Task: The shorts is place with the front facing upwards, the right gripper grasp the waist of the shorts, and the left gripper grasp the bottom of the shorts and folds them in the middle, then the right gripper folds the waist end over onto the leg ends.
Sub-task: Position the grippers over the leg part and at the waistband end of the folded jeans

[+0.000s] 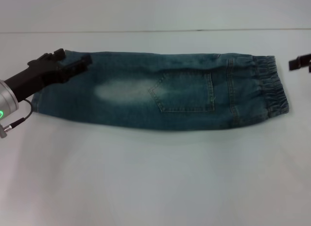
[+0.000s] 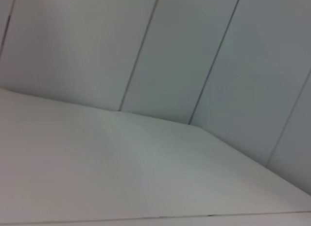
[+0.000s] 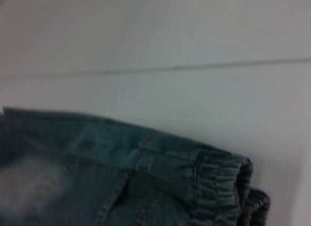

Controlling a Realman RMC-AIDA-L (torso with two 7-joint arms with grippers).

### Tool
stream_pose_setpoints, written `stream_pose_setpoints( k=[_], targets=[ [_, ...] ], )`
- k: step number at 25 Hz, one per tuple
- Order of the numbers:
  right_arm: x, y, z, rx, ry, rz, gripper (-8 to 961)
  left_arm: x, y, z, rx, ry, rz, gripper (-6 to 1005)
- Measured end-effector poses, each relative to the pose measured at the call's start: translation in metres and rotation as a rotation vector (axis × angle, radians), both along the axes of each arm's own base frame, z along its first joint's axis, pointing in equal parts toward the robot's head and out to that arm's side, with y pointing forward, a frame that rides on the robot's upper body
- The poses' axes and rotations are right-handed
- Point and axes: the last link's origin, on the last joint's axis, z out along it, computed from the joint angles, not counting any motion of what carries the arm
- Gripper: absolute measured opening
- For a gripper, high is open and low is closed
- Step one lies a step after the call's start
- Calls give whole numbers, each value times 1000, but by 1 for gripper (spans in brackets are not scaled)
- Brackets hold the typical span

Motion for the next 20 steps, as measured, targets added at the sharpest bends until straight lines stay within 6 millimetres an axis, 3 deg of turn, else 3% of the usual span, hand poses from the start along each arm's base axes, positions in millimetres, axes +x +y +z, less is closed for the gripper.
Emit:
stream_pose_setpoints(
  k=[6, 20],
  targets=[
    [0, 5, -29, -67, -107, -6, 824, 5, 0, -3, -14, -2, -17, 933],
    [-3, 7, -72, -123, -169, 31, 823, 5, -1, -8, -25, -11, -12, 901]
  ],
)
